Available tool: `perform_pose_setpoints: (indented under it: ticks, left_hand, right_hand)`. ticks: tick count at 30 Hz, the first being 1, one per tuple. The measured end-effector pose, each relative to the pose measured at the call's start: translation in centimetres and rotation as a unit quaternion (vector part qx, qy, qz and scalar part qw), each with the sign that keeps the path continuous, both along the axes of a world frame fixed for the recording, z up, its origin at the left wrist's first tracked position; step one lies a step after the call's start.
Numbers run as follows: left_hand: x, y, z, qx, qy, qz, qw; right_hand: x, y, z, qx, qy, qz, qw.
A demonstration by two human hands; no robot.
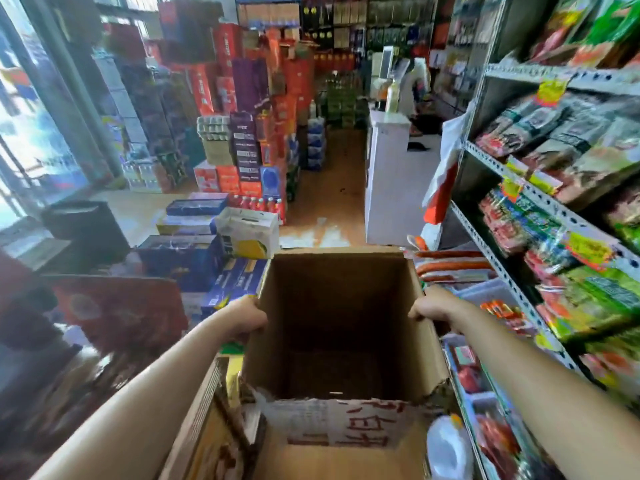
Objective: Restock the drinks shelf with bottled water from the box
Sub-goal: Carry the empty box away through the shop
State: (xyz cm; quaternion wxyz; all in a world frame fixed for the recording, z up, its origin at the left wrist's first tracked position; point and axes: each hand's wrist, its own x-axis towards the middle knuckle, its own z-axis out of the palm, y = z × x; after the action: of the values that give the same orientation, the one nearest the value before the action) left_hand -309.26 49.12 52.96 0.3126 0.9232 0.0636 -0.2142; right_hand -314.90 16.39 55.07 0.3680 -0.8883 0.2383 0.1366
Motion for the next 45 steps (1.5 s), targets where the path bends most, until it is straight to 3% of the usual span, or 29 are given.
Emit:
perform_pose_setpoints:
  ticks: [10,16,25,37,45]
  left_hand:
    - [28.6,-4.5,0.3,-0.037,0.009,0.036,0.999]
    - [43.7,-7.1,2.3,-0.047,-0.008,0.062,0.997]
    - [70.2,-10.7,0.2,-0.07,0.004,0.032,0.997]
    - [102.8,-17.2,0.7,-0.007,-0.007,0.0,1.0]
    - [124.5,-21.6,-1.1,-0.022,0.007,0.044,0.999]
  right_hand:
    - [30.4,-4.6,1.2,-0.012,0.01,0.065,0.998]
    - [46.7,-6.8,2.6,-0.022,0.005,0.047,0.999]
    - [72.0,-10.6,0.6,0.024,-0.003,0.006,1.0]
    - [103.5,-17.0,0.2,0.035,-0.003,0.005,0.999]
    - [126.5,-21.6,-0.6,0.03,-0.001,0.037,0.999]
